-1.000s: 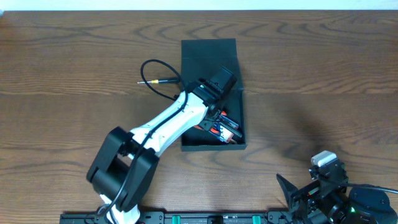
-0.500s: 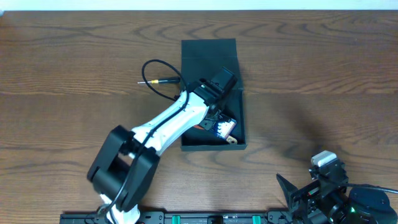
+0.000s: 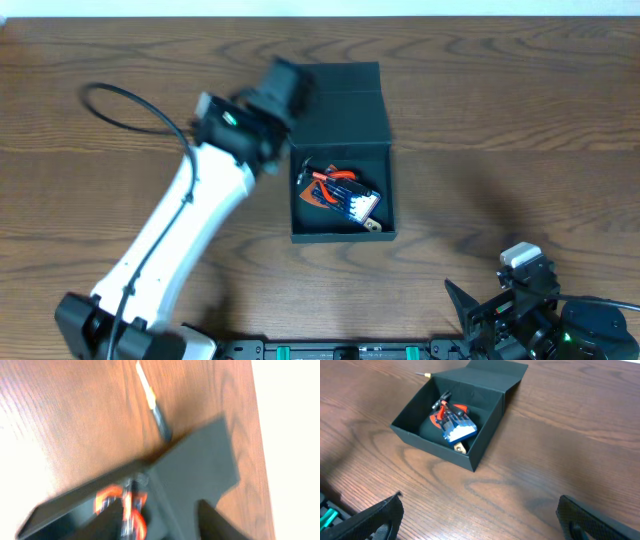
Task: Pack container
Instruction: 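Move the left gripper to the yellow-handled screwdriver and grasp it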
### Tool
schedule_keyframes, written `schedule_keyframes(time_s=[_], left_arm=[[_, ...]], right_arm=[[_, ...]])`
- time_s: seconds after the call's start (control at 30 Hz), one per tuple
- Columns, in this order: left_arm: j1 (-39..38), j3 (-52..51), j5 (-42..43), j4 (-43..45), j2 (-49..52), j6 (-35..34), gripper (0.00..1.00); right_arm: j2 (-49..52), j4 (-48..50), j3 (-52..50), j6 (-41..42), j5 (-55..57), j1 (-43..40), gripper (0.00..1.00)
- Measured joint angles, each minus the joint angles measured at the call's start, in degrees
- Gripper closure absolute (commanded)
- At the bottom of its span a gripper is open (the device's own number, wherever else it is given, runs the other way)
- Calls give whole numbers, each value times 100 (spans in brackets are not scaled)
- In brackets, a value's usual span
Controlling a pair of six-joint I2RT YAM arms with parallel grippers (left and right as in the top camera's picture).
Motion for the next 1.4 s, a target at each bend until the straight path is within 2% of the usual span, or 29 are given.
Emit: schedule_keyframes(time_s=[0.07,0.23,0.47,0.6,0.67,1.4], left_arm=[[369,522,-48,-79,315,166,41],[1023,1906,221,-81,1438,920,41],[1340,2411,942,-22,2728,1176,39],[1394,2411,1373,-13,3327,1126,9],[1405,2411,1541,20,3556,1097,4],[1506,2411,2461,103,4586,994,4]], right_arm=[[0,-2,0,0,2,0,1],[0,0,0,0,2,0,1],[0,-2,0,0,2,0,1],[0,0,0,0,2,0,1],[0,0,0,0,2,0,1],[0,0,0,0,2,0,1]])
